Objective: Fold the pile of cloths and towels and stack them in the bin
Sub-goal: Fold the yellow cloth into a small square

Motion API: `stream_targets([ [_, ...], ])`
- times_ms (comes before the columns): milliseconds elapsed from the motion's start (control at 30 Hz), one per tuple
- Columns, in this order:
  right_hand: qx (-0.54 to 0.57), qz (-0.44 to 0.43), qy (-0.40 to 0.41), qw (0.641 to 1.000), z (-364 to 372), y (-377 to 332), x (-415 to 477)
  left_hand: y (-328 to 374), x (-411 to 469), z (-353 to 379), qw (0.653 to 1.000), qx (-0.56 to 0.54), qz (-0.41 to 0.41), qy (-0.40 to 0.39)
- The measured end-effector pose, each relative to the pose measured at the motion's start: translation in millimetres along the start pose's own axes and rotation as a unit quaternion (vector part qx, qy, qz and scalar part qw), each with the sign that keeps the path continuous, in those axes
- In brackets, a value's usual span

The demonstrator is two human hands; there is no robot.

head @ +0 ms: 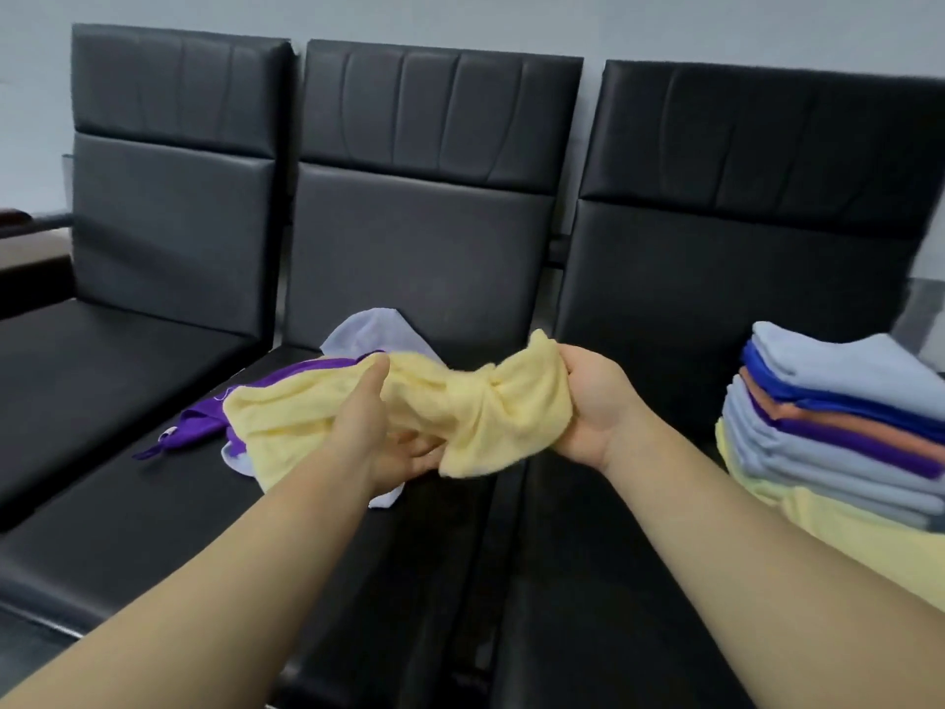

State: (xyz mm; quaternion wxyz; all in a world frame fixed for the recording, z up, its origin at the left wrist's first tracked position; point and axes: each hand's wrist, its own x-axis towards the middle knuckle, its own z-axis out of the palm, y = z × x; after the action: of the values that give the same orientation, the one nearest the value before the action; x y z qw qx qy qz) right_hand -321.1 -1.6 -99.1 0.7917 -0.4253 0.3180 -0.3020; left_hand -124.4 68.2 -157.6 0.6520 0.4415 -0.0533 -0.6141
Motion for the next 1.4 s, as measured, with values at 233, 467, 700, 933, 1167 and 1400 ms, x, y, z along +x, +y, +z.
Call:
stream_targets([
  [233, -0.201, -0.045, 0.138, 0.969, -53.7, -18.6, -81.6, -54.0, -11.6, 74.6, 0.977, 0.201, 0.068, 0.025],
  [467, -0.305, -0.139, 0.328, 0.883, -153.5, -15.8, -136.2, -122.6, -25.6, 132.8, 0.858, 0.453, 0.011, -0.241],
  [700, -0.182, -0.042, 0.332, 0.925, -193.0, 5.4, -137.0, -161.3, -23.3, 144.2, 0.724, 0.671, 0.128, -0.095],
  [933, -0.057, -0.026, 0.299, 0.952, -205.1, 3.7, -120.3, -203.5, -31.0, 159.4, 0.668, 0.681, 0.188, -0.236],
  [1167, -0.234, -0.056, 0.312, 0.919, -218.6, 1.9, -125.7, -199.2, -11.5, 155.6, 0.874, 0.435, 0.007, -0.217],
  [1400, -0.459, -0.039, 0.141, 0.876, -219.6, -6.5, -140.2, -172.7, 1.5, 146.8, 0.930, 0.345, 0.037, -0.125],
])
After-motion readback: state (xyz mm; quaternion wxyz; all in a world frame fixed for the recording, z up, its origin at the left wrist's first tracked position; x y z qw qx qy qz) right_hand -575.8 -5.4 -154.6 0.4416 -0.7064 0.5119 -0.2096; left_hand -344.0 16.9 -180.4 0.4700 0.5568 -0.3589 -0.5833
